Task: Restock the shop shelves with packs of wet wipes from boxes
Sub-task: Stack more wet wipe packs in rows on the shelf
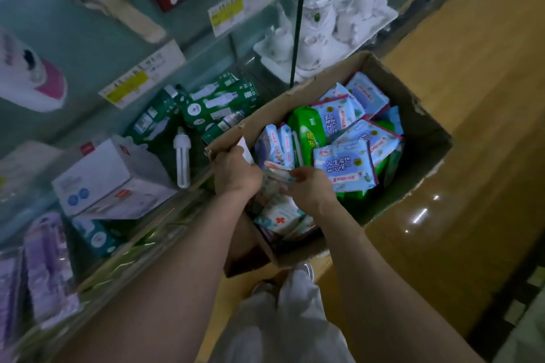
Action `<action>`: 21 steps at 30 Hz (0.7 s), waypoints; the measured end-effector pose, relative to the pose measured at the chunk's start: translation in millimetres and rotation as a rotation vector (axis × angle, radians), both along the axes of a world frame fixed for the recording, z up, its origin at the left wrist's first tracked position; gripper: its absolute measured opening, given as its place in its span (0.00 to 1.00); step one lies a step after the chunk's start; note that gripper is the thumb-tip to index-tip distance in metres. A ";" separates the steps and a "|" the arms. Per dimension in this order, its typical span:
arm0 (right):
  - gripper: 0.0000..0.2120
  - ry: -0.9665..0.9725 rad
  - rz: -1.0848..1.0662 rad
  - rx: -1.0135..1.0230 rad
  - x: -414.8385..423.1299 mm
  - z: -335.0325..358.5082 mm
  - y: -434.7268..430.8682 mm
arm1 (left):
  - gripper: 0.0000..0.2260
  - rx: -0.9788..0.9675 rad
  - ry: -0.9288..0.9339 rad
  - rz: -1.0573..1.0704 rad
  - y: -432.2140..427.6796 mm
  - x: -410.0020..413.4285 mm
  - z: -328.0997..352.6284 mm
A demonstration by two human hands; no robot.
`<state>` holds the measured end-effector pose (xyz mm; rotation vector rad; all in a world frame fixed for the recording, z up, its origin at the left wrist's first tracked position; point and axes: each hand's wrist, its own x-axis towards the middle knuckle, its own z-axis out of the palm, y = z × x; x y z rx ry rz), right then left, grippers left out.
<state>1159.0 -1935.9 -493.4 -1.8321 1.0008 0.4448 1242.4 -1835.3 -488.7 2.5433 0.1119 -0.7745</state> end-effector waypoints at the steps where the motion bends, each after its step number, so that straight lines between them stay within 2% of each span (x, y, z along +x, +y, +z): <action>1: 0.18 0.008 0.020 -0.008 2.1 -4.9 0.1 | 0.21 0.013 -0.024 -0.011 -0.8 2.4 -4.1; 4: 0.19 0.007 0.061 -0.040 8.0 -14.7 1.6 | 0.25 0.066 -0.048 -0.055 -3.2 10.5 -18.9; 8: 0.22 -0.027 0.122 -0.128 15.1 -26.1 4.8 | 0.28 0.150 0.031 -0.124 -5.3 18.4 -35.0; 11: 0.23 -0.004 0.129 -0.154 19.5 -32.8 7.1 | 0.23 0.200 -0.010 -0.232 -7.6 15.7 -37.4; 14: 0.20 0.011 0.160 -0.235 20.9 -39.2 9.4 | 0.17 0.246 -0.056 -0.280 -9.4 10.3 -44.3; 18: 0.16 0.036 0.236 -0.335 23.2 -45.3 8.2 | 0.12 0.120 0.001 -0.332 -5.7 6.6 -57.4; 21: 0.19 0.047 0.283 -0.406 25.6 -46.9 10.1 | 0.14 0.089 0.037 -0.380 -3.2 4.7 -60.1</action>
